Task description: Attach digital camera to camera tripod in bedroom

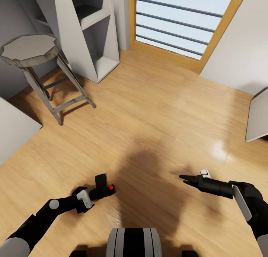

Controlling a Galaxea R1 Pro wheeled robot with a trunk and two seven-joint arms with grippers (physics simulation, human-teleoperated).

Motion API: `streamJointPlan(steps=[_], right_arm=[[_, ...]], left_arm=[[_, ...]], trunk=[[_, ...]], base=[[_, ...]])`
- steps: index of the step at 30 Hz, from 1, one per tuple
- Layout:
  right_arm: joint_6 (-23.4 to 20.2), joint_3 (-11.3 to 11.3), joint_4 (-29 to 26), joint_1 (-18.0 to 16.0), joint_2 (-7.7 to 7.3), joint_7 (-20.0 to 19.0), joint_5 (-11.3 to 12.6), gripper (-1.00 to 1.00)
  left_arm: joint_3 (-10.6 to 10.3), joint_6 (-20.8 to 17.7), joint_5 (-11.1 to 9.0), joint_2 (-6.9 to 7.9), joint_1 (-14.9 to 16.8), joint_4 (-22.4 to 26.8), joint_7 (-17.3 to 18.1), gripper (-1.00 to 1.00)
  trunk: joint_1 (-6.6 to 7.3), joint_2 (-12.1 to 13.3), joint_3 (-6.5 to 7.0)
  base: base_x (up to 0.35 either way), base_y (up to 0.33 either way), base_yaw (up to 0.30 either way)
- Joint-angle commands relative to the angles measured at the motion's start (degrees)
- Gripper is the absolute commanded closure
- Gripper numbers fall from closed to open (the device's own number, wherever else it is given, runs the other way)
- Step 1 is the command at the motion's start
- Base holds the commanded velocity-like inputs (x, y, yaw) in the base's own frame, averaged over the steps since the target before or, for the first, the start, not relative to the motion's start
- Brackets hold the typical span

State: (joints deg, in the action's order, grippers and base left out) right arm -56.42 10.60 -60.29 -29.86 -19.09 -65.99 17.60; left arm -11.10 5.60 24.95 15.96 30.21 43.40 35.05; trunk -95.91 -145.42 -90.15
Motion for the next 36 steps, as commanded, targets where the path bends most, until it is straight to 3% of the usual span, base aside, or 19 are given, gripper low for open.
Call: streamJointPlan(steps=[1,10,24,36], right_arm=[[-0.22,0.04,0.00,-0.02,0.00,-0.17,-0.02,-1.00],[-0.05,0.02,-0.02,-0.02,0.00,-0.13,-0.12,-1.00],[-0.25,0.04,0.00,-0.02,-0.03,-0.10,-0.04,-1.00],[0.11,0.10,0.00,-0.02,0.10,0.52,0.08,-1.00]], left_arm=[[-0.08,0.56,0.61,0.03,0.02,0.02,-0.08,-1.00],[-0.07,0.56,0.62,0.03,0.02,0.02,-0.14,-1.00],[-0.10,0.53,0.72,0.01,0.02,0.08,-0.13,-1.00],[-0.14,0.47,1.33,-0.01,0.00,0.05,-0.16,-1.00]], trunk=[[0.01,-0.01,-0.03],[0.01,-0.01,-0.03],[0.01,-0.01,-0.03],[0.01,-0.01,-0.03]], base=[[0.000,0.000,0.000],[0.000,0.000,-0.007],[0.000,0.000,-0.179],[0.000,0.000,-0.028]])
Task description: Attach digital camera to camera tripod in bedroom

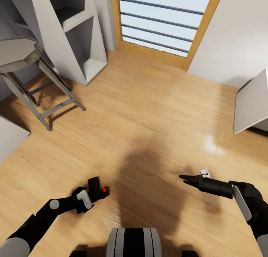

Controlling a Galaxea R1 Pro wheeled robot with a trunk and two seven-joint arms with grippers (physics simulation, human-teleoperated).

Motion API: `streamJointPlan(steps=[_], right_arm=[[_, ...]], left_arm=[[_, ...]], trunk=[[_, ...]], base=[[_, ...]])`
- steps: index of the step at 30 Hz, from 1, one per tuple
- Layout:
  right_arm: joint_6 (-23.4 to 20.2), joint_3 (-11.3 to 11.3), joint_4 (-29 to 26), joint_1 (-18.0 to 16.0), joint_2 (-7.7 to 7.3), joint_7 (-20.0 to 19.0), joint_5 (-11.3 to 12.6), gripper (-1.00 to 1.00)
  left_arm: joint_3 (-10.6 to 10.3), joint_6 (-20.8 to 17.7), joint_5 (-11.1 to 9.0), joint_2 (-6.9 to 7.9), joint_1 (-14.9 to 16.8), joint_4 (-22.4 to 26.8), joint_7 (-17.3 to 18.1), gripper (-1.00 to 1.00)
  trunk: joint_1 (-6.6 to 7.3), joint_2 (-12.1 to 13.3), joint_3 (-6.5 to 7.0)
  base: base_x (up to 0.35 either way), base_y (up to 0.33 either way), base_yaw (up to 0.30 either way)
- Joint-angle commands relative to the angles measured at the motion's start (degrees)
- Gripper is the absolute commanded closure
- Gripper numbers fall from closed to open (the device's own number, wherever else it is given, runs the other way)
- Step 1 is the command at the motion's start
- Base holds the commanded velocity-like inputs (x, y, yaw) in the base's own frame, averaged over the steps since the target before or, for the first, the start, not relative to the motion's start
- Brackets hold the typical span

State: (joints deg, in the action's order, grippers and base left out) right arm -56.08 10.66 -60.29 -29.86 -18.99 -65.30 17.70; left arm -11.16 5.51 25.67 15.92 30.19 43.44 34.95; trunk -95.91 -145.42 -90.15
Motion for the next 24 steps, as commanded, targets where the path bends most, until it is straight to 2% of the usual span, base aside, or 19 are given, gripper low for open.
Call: streamJointPlan(steps=[1,17,24], right_arm=[[-0.20,0.04,0.00,-0.02,0.00,-0.10,-0.01,-1.00],[-0.23,0.21,0.25,-0.02,0.15,0.08,0.23,-1.00],[-0.26,1.80,0.26,-0.02,0.22,0.03,0.24,-1.00]], left_arm=[[-0.08,0.56,0.70,0.02,0.03,0.01,-0.06,-1.00],[-0.31,0.54,1.21,-0.15,0.02,-0.19,0.00,-1.00],[-0.54,0.49,1.42,-0.18,0.03,-0.70,0.02,-1.00]], trunk=[[0.01,-0.01,-0.03],[0.01,-0.01,-0.03],[0.01,-0.01,-0.03]], base=[[0.000,0.000,-0.002],[0.000,0.000,0.000],[0.000,0.000,0.000]])
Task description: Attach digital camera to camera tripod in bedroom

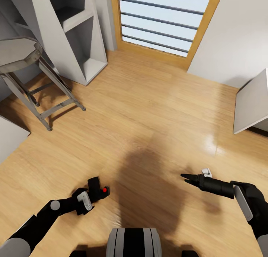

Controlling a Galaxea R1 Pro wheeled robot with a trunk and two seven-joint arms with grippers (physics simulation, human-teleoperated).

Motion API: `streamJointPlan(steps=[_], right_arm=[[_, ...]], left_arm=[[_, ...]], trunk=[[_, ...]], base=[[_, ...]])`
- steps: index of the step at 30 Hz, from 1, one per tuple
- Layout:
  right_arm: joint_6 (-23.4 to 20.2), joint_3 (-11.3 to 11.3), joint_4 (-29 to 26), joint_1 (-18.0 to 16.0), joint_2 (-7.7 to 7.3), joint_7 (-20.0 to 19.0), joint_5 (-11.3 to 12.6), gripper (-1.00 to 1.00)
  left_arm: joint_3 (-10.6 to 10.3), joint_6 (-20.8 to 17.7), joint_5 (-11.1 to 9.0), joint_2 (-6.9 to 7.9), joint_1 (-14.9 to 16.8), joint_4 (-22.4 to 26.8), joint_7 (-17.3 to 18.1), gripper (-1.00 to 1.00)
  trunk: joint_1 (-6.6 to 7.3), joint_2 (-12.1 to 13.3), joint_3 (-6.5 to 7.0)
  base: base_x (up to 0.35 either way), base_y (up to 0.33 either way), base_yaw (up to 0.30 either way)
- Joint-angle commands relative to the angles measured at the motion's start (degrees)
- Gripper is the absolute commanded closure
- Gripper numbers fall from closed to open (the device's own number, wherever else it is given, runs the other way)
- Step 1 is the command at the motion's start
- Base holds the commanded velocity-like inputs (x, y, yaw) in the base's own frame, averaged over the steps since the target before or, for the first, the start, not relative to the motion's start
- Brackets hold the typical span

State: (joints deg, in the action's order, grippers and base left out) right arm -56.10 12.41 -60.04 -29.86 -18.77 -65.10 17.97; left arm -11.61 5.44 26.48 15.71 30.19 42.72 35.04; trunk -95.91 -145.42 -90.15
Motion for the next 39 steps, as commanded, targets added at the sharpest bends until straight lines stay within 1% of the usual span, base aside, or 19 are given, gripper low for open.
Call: streamJointPlan(steps=[1,3,5,6,10,14,19,39], right_arm=[[-0.23,0.23,0.00,-0.02,0.01,-0.20,-0.03,-1.00],[-0.23,0.54,0.00,-0.02,0.02,-0.23,-0.04,-1.00],[-0.23,0.75,0.01,-0.02,0.03,-0.25,-0.01,-1.00],[-0.23,0.88,0.01,-0.02,0.04,-0.26,0.01,-1.00],[-0.23,1.03,0.01,-0.02,0.05,-0.30,0.03,-1.00],[-0.23,1.08,0.01,-0.02,0.05,-0.34,0.04,-1.00],[-0.23,1.12,0.01,-0.02,0.05,-0.37,0.04,-1.00],[-0.08,1.12,0.01,-0.02,0.05,-0.28,-0.12,-1.00]], left_arm=[[-0.10,0.56,0.81,0.03,0.01,-0.06,-0.06,-1.00],[-0.12,0.55,1.54,0.00,0.02,-0.20,-0.06,-1.00],[-0.14,0.55,2.70,-0.05,0.03,-0.32,-0.09,-1.00],[-0.12,0.54,4.22,-0.12,0.02,-0.40,-0.11,-1.00],[-0.05,0.54,7.24,-0.24,0.03,-0.46,-0.13,-1.00],[-0.01,0.57,8.81,-0.29,0.02,-0.51,-0.16,-1.00],[0.01,0.58,9.76,-0.32,0.02,-0.46,-0.22,-1.00],[0.08,0.61,9.90,-0.32,-0.01,-0.29,-0.30,-1.00]], trunk=[[0.01,-0.01,-0.03],[0.01,-0.01,-0.03],[0.01,-0.01,-0.03],[0.01,-0.01,-0.03],[0.01,-0.01,-0.03],[0.01,-0.01,-0.03],[0.01,-0.01,-0.03],[0.01,-0.01,-0.03]], base=[[0.000,0.000,0.000],[0.000,0.000,0.000],[0.000,0.000,0.000],[0.000,0.000,0.000],[0.000,0.000,0.000],[0.000,0.000,0.000],[0.000,0.000,0.000],[0.000,0.000,0.000]])
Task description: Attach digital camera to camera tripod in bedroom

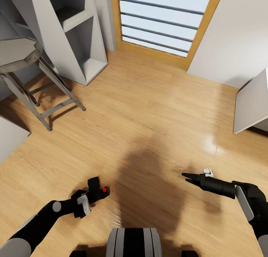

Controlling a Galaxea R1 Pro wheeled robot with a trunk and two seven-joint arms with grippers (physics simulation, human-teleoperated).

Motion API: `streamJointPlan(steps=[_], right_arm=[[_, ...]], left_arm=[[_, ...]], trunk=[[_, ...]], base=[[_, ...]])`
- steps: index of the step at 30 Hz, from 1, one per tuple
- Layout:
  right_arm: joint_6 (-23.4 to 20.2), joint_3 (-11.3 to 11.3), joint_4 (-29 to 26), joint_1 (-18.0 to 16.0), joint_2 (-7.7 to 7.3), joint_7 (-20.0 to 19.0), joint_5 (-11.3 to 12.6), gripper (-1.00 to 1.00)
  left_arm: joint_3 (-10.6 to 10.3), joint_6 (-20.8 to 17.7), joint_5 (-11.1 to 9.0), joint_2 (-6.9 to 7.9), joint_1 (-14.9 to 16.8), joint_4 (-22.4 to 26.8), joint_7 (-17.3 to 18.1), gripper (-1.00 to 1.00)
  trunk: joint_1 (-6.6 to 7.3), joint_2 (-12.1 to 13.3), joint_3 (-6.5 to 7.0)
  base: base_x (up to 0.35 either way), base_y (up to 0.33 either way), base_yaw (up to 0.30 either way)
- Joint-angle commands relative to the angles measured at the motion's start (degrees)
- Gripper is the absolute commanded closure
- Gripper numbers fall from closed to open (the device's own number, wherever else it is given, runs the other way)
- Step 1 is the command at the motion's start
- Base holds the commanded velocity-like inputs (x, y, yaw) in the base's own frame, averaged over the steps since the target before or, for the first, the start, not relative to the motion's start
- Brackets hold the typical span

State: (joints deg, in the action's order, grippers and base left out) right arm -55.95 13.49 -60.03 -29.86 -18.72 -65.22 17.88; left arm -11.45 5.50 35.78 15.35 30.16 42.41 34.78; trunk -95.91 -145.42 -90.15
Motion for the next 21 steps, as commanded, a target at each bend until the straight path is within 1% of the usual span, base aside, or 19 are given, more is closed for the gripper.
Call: streamJointPlan(steps=[1,4,5,11,21], right_arm=[[-0.22,0.04,0.00,-0.02,0.00,-0.17,-0.03,-1.00],[-0.22,0.04,-0.01,-0.02,0.00,-0.17,-0.03,-1.00],[-0.22,0.04,-0.01,-0.02,0.00,-0.19,-0.03,-1.00],[-0.21,0.04,-0.02,-0.02,0.00,-0.25,-0.05,-1.00],[-0.31,0.04,-0.06,-0.02,0.00,-0.37,-0.04,-1.00]], left_arm=[[-0.08,0.52,0.61,0.03,0.04,0.07,-0.07,-1.00],[-0.07,0.50,0.61,0.03,0.02,0.26,-0.20,-1.00],[-0.07,0.49,0.61,0.03,0.01,0.32,-0.32,1.00],[-0.06,0.48,0.75,0.03,0.06,0.27,-2.30,1.00],[0.08,0.48,0.44,0.01,0.02,0.32,-2.89,1.00]], trunk=[[0.01,-0.01,-0.03],[0.01,-0.01,-0.03],[0.01,-0.01,-0.03],[0.01,-0.01,-0.03],[0.01,-0.01,-0.03]], base=[[0.000,0.000,0.000],[0.000,0.000,0.000],[0.000,0.000,0.000],[0.000,0.000,0.000],[0.000,0.000,0.000]])
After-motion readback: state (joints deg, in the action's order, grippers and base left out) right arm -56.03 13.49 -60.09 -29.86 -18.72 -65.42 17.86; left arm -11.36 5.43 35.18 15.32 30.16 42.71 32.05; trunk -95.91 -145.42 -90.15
